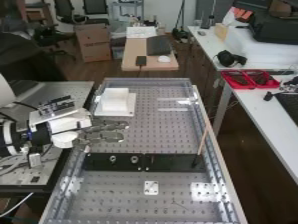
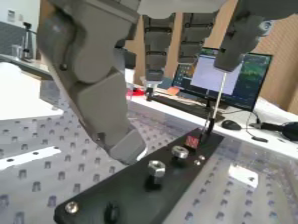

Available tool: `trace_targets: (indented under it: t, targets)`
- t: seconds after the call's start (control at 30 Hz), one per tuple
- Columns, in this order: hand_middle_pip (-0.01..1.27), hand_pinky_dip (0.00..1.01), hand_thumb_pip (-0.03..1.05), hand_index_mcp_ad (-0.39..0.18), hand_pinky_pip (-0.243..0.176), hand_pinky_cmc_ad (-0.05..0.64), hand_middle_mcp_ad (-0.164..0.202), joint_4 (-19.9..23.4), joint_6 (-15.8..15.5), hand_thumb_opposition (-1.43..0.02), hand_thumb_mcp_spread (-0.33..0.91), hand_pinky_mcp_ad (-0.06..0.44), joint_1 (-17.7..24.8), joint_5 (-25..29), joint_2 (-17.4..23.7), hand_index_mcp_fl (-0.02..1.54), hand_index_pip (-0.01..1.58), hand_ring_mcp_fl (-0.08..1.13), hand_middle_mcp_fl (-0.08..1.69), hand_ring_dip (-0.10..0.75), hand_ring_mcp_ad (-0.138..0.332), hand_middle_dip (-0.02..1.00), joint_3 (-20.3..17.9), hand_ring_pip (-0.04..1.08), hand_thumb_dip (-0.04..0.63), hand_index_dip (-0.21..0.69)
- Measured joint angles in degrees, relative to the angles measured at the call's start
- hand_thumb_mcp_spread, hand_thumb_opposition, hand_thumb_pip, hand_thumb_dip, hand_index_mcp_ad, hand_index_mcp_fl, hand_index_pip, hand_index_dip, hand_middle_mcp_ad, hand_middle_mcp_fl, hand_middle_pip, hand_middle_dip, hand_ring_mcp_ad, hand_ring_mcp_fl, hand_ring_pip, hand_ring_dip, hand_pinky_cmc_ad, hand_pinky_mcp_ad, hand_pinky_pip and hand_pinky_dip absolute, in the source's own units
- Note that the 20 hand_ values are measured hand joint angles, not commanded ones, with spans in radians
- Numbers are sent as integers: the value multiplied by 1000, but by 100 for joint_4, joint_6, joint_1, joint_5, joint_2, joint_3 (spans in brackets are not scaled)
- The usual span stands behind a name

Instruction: Grab the smaller nut and place it in the white container

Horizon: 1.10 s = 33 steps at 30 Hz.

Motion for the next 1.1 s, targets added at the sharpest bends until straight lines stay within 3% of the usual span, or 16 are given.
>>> trace_targets:
  t: [0.27,0.47,1.1]
  targets:
    - [129,190,616,-269,-58,314,24,-17,311,-1005,639,243,288,303,556,407,1510,14,195,59,91,202,-208,101,262,176]
    - [129,190,613,-269,-58,314,23,94,766,-1005,639,239,677,623,1039,407,1515,14,195,59,87,202,-456,101,262,183]
    - [129,190,613,-269,-58,314,24,218,1595,-1005,639,243,2743,2542,1826,407,1513,14,195,59,91,202,-1002,101,262,187]
